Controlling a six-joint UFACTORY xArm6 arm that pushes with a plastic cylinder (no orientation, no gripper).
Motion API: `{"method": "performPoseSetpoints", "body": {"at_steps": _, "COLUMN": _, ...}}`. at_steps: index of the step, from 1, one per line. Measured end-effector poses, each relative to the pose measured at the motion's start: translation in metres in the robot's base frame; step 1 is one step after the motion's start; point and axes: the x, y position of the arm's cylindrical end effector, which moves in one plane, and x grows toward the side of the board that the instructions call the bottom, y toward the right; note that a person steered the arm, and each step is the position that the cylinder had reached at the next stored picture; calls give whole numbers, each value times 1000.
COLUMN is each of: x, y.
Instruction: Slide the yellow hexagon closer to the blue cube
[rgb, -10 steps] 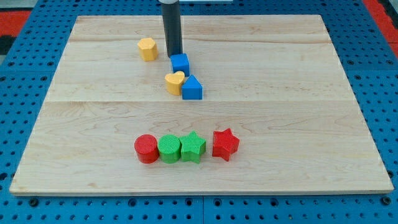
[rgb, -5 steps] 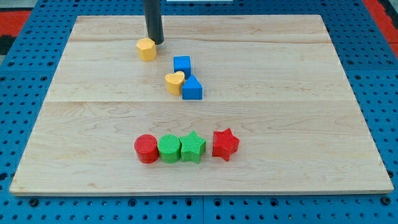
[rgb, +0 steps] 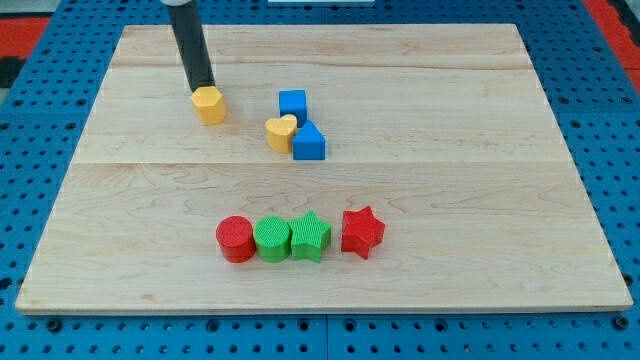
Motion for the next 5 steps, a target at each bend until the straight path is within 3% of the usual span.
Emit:
{"method": "performPoseSetpoints", "body": {"at_steps": 2, "x": 13, "y": -34}}
{"method": "performPoseSetpoints", "body": {"at_steps": 5, "x": 40, "y": 55}}
